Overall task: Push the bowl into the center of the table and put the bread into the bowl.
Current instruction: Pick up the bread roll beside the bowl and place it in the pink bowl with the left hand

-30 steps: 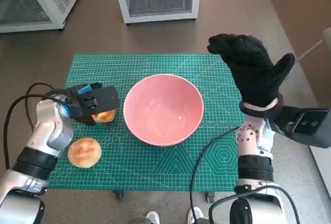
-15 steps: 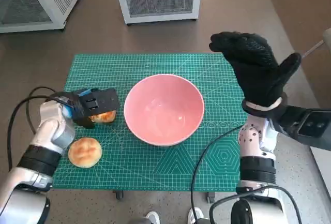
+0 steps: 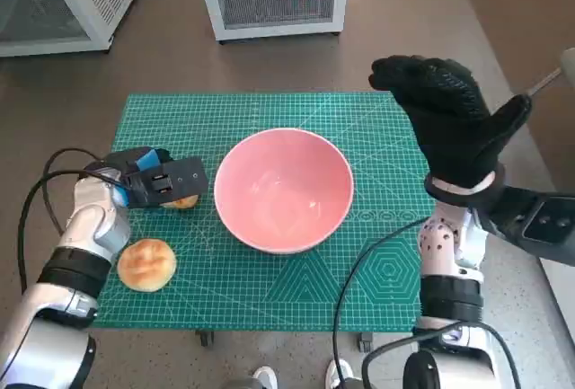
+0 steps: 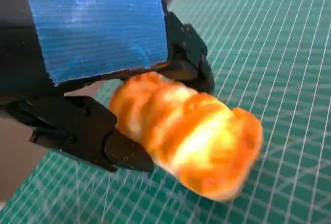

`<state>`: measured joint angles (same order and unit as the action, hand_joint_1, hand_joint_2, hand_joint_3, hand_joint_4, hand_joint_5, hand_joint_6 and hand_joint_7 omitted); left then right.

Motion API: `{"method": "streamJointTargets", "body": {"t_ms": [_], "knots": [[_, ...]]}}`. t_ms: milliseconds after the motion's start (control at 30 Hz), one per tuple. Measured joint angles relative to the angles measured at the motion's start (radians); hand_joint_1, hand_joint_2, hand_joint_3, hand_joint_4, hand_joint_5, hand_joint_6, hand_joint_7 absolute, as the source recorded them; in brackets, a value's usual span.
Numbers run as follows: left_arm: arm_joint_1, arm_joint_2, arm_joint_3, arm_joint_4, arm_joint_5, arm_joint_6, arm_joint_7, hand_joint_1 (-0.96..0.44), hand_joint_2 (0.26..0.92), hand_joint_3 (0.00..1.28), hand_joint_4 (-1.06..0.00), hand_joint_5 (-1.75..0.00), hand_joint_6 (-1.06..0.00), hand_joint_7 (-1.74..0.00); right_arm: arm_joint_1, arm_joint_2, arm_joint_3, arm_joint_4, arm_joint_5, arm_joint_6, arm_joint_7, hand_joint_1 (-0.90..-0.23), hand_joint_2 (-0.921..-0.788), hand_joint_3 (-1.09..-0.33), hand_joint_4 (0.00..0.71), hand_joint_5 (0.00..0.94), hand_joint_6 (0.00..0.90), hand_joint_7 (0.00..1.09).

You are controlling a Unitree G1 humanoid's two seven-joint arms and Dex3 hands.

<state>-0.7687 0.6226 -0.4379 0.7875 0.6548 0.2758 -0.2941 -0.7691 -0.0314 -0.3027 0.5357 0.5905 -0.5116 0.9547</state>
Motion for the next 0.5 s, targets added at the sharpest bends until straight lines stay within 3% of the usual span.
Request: {"method": "streamJointTargets", "body": {"t_ms": [233,500], "knots": [[0.009,0.009,0.008,0.020,0.001,-0.052,0.041,0.00,0.919,0.10,-0.63,-1.22,-0.61,-1.20,0.003,-0.005,0.001,-0.013,0.007,0.010,0.000,-0.569,-0.921,-0.711,0.231,0.000,0.371,0.01],[0.022,0.023,0.031,-0.015,-0.006,-0.047,0.014,0.00,0.920,0.11,-0.62,-1.18,-0.61,-1.25,0.006,-0.012,-0.003,-0.013,0.024,0.020,0.000,-0.564,-0.921,-0.703,0.230,0.000,0.380,0.02]]}}
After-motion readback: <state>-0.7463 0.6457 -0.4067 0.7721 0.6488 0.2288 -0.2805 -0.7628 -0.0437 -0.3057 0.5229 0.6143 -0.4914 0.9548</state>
